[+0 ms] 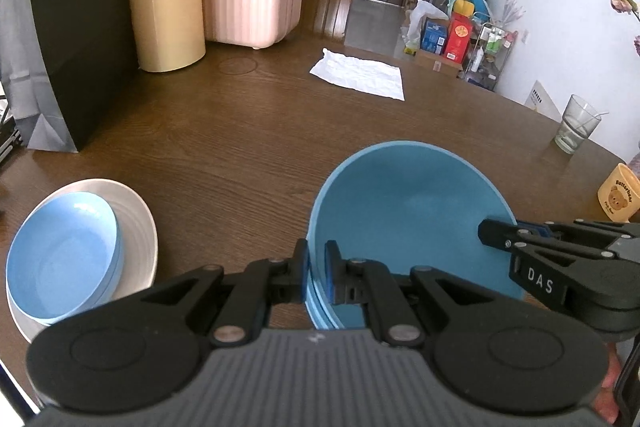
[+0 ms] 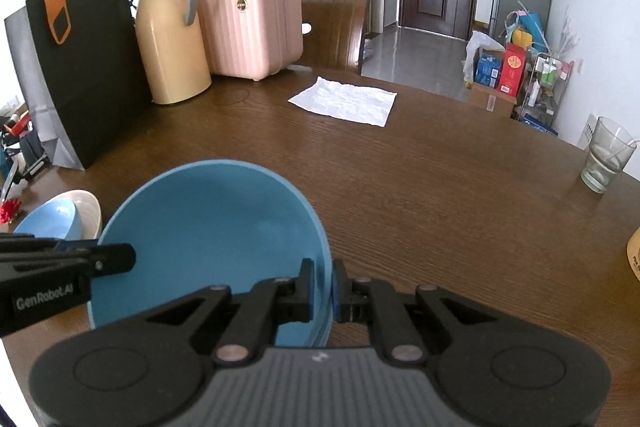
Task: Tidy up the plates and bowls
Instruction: 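Lower the bowl into the nested bowls and open both grippers, then close both grippers on the rim of the three-bowl stack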
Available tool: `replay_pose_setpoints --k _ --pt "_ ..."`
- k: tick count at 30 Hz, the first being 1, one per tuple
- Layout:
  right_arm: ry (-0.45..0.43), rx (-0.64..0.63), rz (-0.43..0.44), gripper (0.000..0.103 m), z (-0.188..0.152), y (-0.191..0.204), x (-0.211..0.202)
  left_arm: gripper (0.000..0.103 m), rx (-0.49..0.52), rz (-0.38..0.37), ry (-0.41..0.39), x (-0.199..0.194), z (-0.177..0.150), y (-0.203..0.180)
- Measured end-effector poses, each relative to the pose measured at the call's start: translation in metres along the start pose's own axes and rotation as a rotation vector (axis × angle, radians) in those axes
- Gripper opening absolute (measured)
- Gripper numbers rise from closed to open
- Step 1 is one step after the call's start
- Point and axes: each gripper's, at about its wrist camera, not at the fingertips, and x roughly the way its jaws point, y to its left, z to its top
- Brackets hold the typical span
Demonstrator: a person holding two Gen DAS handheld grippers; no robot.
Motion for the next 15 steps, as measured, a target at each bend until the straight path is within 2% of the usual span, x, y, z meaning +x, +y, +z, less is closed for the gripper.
replay_pose_setpoints --k 8,10,12,15 --pt "0.010 0.002 0.003 0.015 0.001 0.000 -0.001 0.012 -0.002 -0.009 0.009 0.000 0.001 0.001" --pt "0.002 0.000 0.008 0.018 0.001 0.001 -0.004 0.019 -0.005 -0.024 0.012 0.000 0.001 0.001" --pt "-0.009 -0.007 0.010 0.025 0.002 0.002 -0.009 0.041 -0.007 -0.029 0.000 -0.004 0.002 0.002" --pt "-0.029 -0.016 0.008 0.036 0.003 0.003 -0.017 0.052 -0.011 -0.008 -0.040 -0.014 0.005 0.004"
